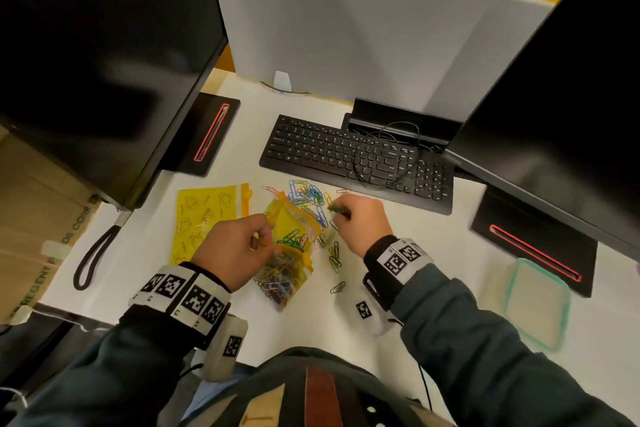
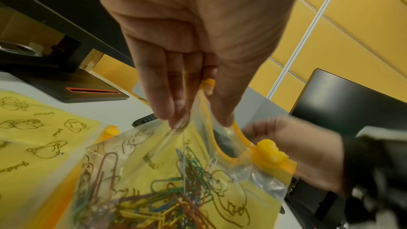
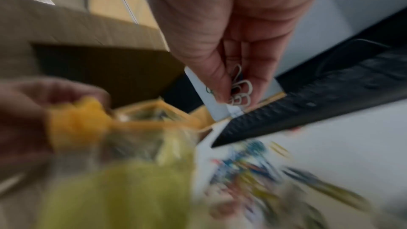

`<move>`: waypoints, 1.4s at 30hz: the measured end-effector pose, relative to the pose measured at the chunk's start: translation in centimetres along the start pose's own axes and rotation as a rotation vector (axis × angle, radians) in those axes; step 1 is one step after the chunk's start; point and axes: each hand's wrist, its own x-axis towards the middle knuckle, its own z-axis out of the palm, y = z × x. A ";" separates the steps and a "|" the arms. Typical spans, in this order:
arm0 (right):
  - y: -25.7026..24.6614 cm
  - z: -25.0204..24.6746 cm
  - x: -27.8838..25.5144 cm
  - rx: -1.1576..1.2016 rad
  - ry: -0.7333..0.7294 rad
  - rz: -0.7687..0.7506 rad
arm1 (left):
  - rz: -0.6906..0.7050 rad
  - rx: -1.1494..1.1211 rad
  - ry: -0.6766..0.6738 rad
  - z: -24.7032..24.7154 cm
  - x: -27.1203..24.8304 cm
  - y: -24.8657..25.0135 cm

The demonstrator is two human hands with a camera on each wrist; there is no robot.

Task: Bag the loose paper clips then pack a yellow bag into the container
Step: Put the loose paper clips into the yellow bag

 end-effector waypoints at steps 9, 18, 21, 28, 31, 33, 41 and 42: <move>-4.6 0.2 -1.9 0.035 -0.222 -0.130 | 0.035 0.038 0.008 0.2 -0.3 1.1; 2.4 -0.6 -2.9 -0.065 -0.211 0.251 | -0.005 0.017 0.019 -1.3 -1.2 -1.3; 4.5 1.7 -5.3 -0.313 -0.410 0.296 | -0.031 -0.006 0.014 -1.7 -1.2 -2.4; 3.3 3.9 -2.0 -0.160 -0.230 0.335 | -0.014 -0.019 -0.044 -2.3 -1.0 -3.1; 2.8 3.9 -0.1 -0.149 -0.222 0.289 | 0.003 0.006 -0.072 -2.7 -0.9 -3.1; 2.3 4.0 0.7 -0.179 -0.211 0.267 | 0.013 0.007 -0.082 -2.9 -0.7 -3.1; -0.9 6.4 1.9 -0.236 -0.239 0.232 | 0.058 0.008 -0.092 -3.8 0.0 -3.2; -1.1 6.7 1.9 -0.261 -0.248 0.225 | 0.057 0.007 -0.096 -4.0 0.1 -3.2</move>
